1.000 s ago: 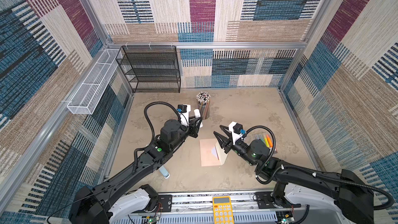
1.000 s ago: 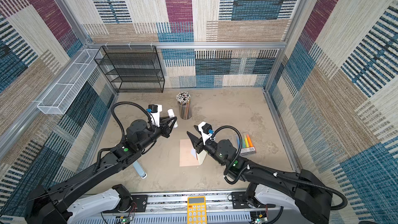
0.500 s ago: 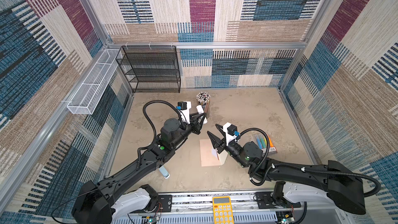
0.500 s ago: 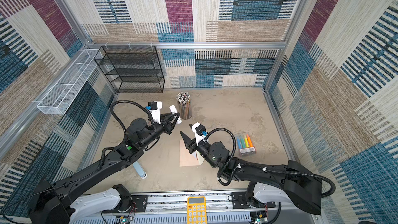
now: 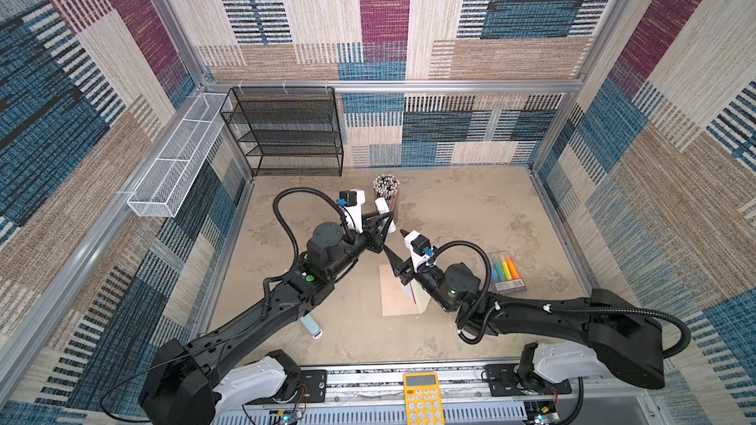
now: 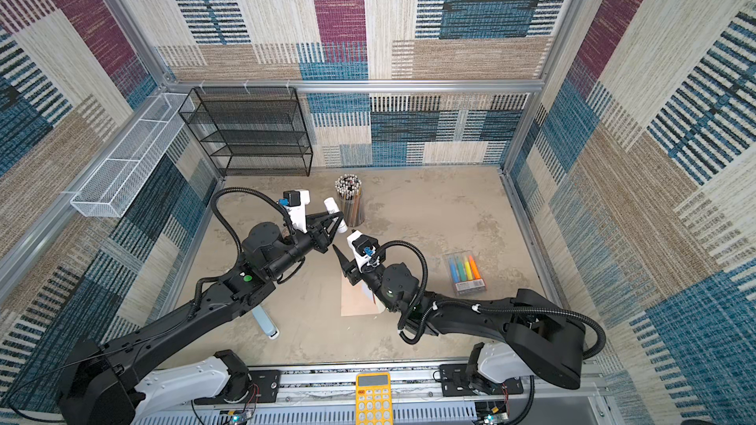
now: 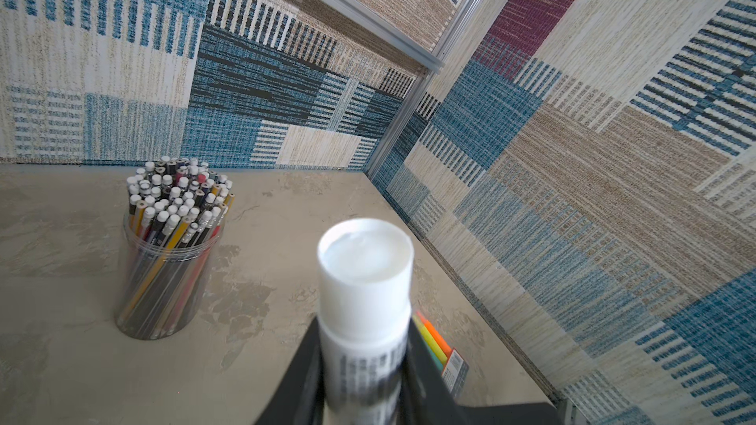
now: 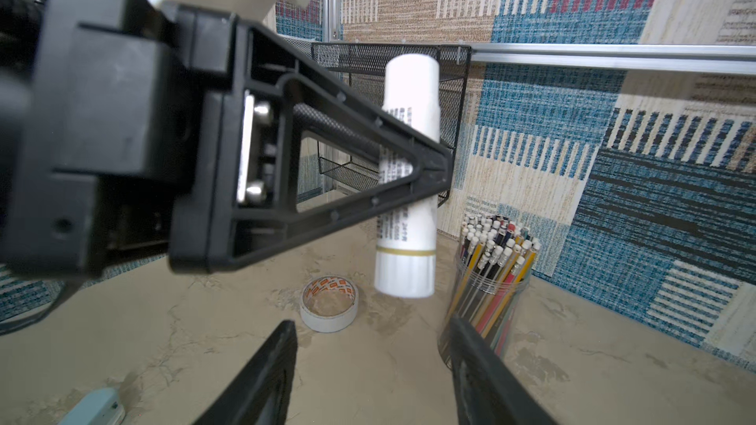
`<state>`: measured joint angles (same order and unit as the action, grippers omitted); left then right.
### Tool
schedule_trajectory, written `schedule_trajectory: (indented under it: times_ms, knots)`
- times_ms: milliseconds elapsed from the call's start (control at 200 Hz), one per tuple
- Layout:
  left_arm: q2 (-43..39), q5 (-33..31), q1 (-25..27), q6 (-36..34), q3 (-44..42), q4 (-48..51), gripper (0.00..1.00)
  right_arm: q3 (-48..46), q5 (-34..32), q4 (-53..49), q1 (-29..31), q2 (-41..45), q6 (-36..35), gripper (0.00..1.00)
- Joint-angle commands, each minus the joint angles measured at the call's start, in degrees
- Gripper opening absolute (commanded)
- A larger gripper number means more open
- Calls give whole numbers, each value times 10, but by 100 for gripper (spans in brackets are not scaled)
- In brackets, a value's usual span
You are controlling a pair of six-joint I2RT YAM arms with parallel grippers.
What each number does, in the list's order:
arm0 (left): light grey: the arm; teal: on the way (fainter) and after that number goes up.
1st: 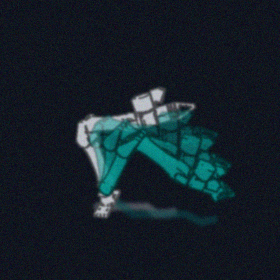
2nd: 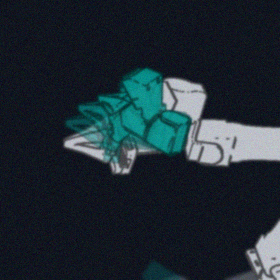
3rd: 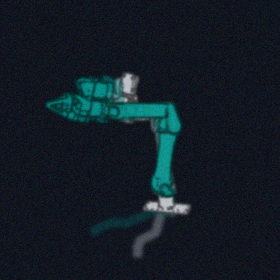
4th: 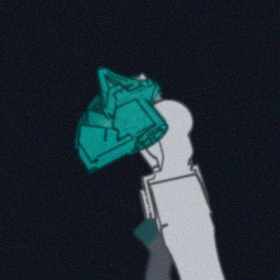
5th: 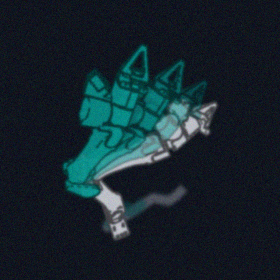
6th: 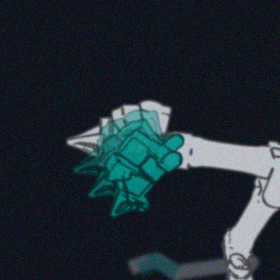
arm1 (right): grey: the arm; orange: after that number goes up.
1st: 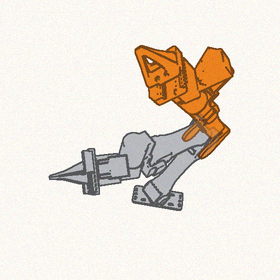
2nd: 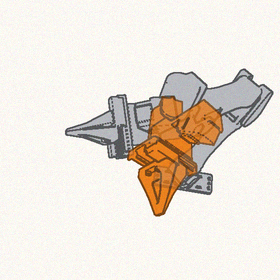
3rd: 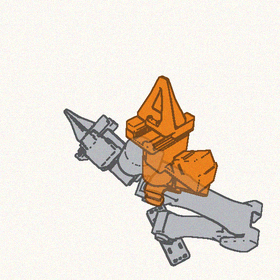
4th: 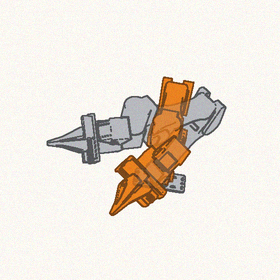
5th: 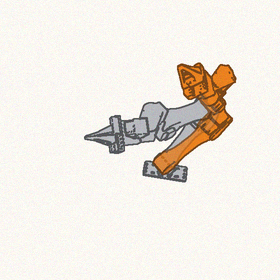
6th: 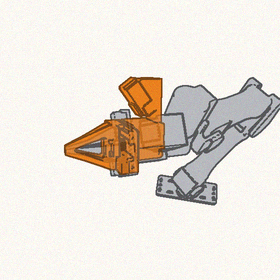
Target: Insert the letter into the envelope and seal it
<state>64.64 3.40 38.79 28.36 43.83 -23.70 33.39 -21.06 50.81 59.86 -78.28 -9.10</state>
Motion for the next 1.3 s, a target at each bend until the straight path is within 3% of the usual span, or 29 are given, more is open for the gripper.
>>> schedule_trajectory:
  times_ms: [0,556,857,1297]
  knots:
    - [3,10,0,12,1,-29,0,8,-11,37,-8,-5,-11,61]
    - [15,22,0,22,-2,-37,0,35,12,8,-30,-40,-8,48]
    - [17,25,1,20,-3,-34,0,42,10,4,-31,-44,-7,33]
    - [22,34,0,25,-11,-34,0,48,22,-16,-31,-36,-4,23]
